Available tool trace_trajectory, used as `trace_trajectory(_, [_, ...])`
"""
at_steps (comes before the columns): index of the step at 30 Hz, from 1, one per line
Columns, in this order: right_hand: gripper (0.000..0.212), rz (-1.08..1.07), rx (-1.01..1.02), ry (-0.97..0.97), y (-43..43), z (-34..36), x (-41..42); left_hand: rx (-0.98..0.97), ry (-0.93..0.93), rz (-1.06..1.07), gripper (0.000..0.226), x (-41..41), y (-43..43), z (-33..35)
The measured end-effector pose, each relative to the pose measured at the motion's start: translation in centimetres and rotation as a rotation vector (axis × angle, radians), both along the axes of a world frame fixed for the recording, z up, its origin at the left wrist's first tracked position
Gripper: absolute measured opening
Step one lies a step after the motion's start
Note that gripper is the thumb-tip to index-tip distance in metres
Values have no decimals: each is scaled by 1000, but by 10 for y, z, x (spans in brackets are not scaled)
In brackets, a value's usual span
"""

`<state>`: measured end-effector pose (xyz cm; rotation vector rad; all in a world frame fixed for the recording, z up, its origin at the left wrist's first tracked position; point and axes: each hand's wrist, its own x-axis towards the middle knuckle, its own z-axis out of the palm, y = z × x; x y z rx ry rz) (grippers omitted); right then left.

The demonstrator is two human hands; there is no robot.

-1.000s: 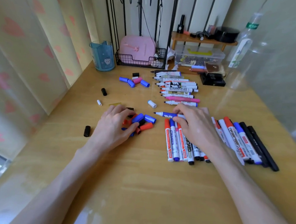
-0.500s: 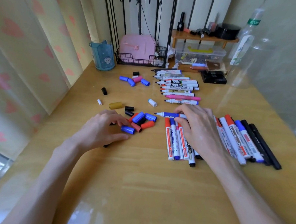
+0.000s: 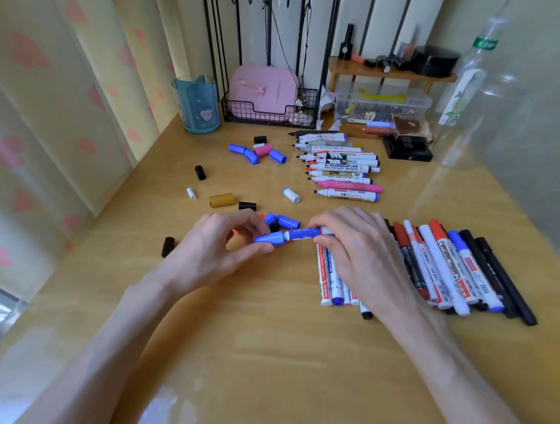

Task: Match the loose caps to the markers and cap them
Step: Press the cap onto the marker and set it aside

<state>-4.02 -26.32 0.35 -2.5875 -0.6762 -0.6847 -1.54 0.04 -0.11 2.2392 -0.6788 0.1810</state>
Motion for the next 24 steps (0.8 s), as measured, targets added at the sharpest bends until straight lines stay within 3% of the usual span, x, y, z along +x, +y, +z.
trace_trajectory(6, [12, 66, -1, -5, 2, -3, 0, 11, -63, 39, 31, -6, -12, -4])
trace_trajectory(12, [21, 14, 5, -35, -6, -2, 5, 85, -26, 37, 20, -1, 3, 1])
trace_trajectory(20, [21, -50, 10, 9, -11, -7, 6, 309, -67, 62, 27, 11, 28, -9])
trace_trajectory(24, [22, -40, 9, 15, -7, -9, 4, 255, -42, 90, 29, 11, 37, 3])
